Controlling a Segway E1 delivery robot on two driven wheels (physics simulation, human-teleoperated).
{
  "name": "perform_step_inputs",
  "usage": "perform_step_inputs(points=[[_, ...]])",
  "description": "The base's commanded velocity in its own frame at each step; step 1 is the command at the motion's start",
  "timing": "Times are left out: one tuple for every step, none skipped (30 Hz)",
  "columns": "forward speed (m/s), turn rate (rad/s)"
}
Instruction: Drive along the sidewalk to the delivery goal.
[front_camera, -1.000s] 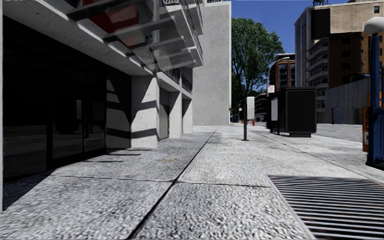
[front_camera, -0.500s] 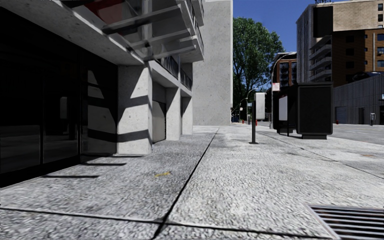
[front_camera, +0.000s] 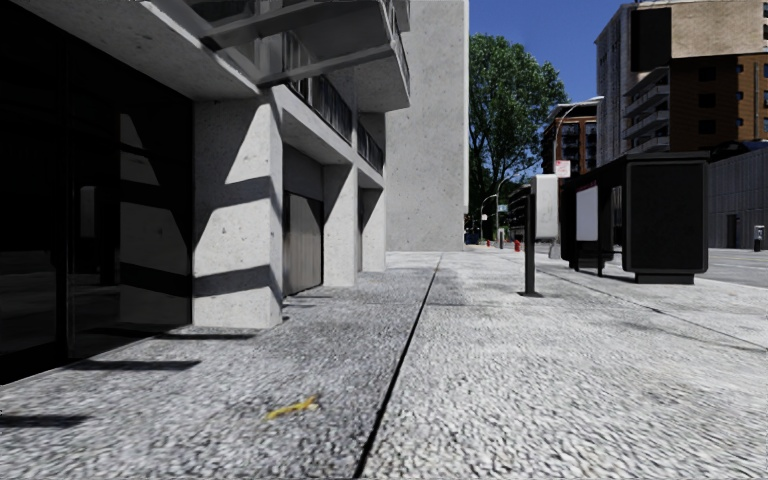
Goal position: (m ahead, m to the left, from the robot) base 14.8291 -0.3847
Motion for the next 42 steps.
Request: perform_step_inputs(points=[[2.00,0.00],[2.00,-0.16],[2.00,-0.21],[2.00,-0.22],[2.00,-0.23],[2.00,-0.23],[2.00,-0.23],[2.00,-0.23],[2.00,-0.23],[2.00,-0.23],[2.00,-0.23],[2.00,-0.23],[2.00,-0.23],[2.00,-0.23],[2.00,-0.23],[2.00,-0.23],[2.00,-0.23],[2.00,-0.23],[2.00,-0.23],[2.00,-0.23],[2.00,-0.23],[2.00,-0.25],[2.00,-0.26],[2.00,-0.26],[2.00,-0.26],[2.00,-0.27],[2.00,-0.29],[2.00,-0.29],[2.00,-0.29],[2.00,-0.30],[2.00,-0.30],[2.00,-0.30],[2.00,-0.29],[2.00,-0.29],[2.00,-0.29],[2.00,-0.29],[2.00,-0.29],[2.00,-0.29],[2.00,-0.29],[2.00,-0.29],[2.00,-0.29],[2.00,-0.29]])
